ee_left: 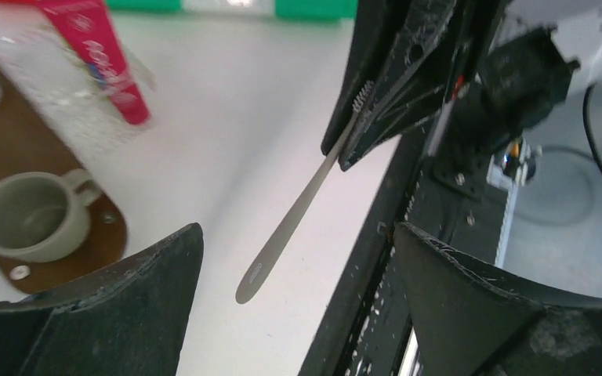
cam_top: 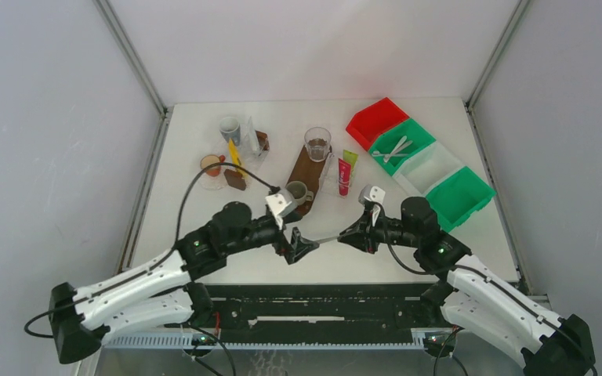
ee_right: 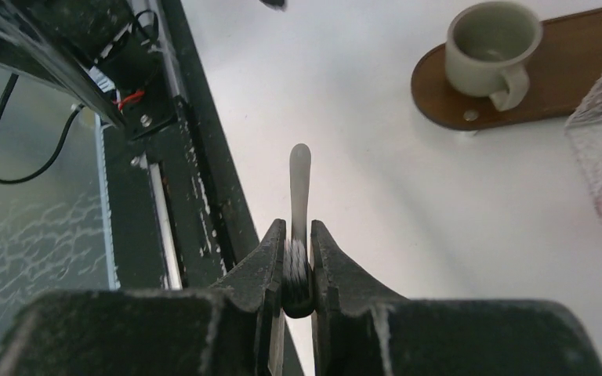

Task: Prepare toiletry sets of a toothbrush and toothpaste on the tray
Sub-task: Pick up the toothbrush from the storage box.

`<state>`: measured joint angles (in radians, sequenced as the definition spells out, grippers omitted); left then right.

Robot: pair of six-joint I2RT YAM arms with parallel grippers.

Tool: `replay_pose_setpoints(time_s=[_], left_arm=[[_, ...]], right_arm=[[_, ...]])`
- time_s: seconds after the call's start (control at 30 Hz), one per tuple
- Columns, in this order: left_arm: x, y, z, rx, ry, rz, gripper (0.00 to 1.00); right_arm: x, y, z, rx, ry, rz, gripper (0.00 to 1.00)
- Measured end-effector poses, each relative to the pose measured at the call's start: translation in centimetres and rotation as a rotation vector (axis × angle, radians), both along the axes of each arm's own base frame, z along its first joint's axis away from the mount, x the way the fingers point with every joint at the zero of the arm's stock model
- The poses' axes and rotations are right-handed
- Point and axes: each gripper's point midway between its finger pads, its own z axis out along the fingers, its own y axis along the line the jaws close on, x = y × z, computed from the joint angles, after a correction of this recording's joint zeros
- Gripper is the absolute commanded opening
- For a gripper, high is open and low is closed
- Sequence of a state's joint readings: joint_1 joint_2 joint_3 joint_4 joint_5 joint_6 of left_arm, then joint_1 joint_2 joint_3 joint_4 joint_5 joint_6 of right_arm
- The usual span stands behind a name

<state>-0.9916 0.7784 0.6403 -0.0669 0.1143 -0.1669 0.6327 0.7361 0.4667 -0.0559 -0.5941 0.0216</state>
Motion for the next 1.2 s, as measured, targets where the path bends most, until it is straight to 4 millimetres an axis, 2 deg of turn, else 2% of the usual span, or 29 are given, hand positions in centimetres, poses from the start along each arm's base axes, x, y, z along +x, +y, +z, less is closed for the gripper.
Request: replay_pose_setpoints(time_s=[0.2,0.57,0.77,0.87,1.03,1.1,1.13,1.2], left_arm=[[-1.1,-2.9,-4.0,0.131,0.116,-0.192,0.88],[-2.2,-6.2,-6.2,0.198,0.251,-0.434,0.64],[-2.9,-6.5,-7.9,0.255,0.31,-0.503,0.54],[-3.2,-6.4,-8.2,0.268,0.332,-0.523,0.43],[-3.4,-6.7,-8.2,0.27,0.344,-0.549,0.1],[-3.6,-6.8,-8.2,0.265,0.345,-0.57,0.01],[-3.7,-6.8,-8.2,0.263,0.345,-0.576,0.0],[-3.9,-6.8,-8.1,0.262,0.342,-0.587,0.0]], right_arm=[[-0.9,-0.1,-0.4,0.0,0.03,0.06,0.0],[-1.8,0.0,-0.4,0.025,0.072,0.133,0.0],[-2.3,0.1,-0.1,0.04,0.075,0.169,0.0],[-2.4,0.1,-0.1,0.042,0.082,0.18,0.0],[-2.8,0.3,-0.3,0.044,0.101,0.205,0.0],[-2.8,0.3,-0.3,0.046,0.1,0.207,0.0],[-2.8,0.3,-0.3,0.046,0.103,0.21,0.0],[-2.9,0.3,-0.3,0.049,0.109,0.215,0.11]])
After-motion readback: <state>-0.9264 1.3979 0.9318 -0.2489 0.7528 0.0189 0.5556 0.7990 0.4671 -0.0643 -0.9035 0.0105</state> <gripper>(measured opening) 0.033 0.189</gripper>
